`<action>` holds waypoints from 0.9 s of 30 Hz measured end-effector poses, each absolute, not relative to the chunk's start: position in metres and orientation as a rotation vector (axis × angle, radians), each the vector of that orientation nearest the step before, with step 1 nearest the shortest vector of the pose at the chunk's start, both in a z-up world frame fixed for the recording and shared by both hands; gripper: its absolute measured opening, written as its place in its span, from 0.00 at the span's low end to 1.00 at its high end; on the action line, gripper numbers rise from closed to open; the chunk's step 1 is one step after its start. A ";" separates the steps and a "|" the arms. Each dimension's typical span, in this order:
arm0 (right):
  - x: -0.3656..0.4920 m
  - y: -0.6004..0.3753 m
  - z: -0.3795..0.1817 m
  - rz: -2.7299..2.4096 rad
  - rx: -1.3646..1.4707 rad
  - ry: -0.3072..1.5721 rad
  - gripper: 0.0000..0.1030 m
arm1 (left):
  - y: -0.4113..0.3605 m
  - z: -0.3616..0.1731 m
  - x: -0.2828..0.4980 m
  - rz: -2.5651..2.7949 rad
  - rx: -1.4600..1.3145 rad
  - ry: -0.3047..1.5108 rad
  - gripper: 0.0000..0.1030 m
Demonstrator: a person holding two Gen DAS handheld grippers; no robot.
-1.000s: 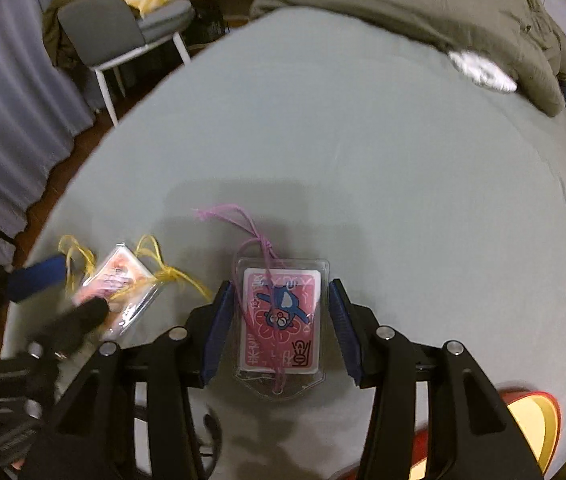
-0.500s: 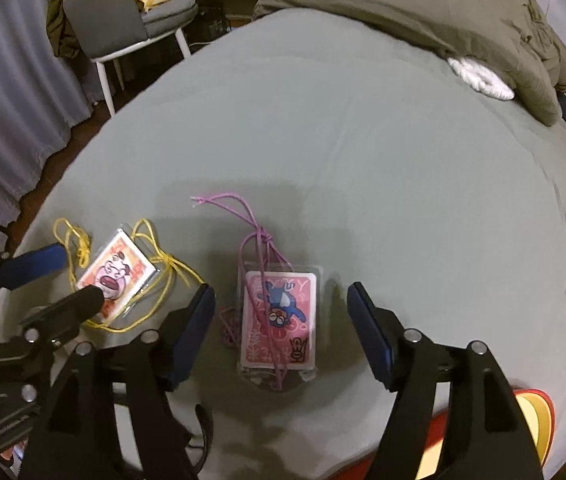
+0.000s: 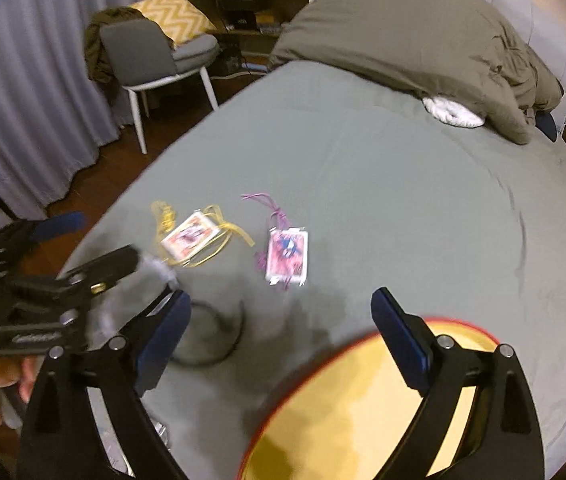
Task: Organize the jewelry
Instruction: 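Open the right tool to release the pink card while the left tool releases the yellow card, then raise both tools away from the cards and move them back over the bed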
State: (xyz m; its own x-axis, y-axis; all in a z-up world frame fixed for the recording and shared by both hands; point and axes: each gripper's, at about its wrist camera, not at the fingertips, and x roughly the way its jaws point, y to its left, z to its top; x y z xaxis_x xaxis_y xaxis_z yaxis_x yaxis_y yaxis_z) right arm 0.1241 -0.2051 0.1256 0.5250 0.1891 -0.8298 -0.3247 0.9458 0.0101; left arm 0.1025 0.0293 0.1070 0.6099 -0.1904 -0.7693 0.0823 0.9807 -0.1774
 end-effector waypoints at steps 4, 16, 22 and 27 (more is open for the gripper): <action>0.081 -0.211 0.144 0.327 -0.169 0.944 0.86 | 0.004 0.121 0.069 -0.187 -0.035 0.887 0.95; -0.008 -0.216 0.147 0.374 -0.178 0.889 0.86 | 0.019 0.141 -0.028 -0.145 -0.027 0.833 0.95; -0.030 -0.217 0.144 0.377 -0.182 0.832 0.86 | 0.027 0.145 -0.057 -0.128 -0.017 0.808 0.95; -0.038 -0.214 0.139 0.393 -0.188 0.833 0.86 | 0.032 0.137 -0.072 -0.112 -0.007 0.821 0.95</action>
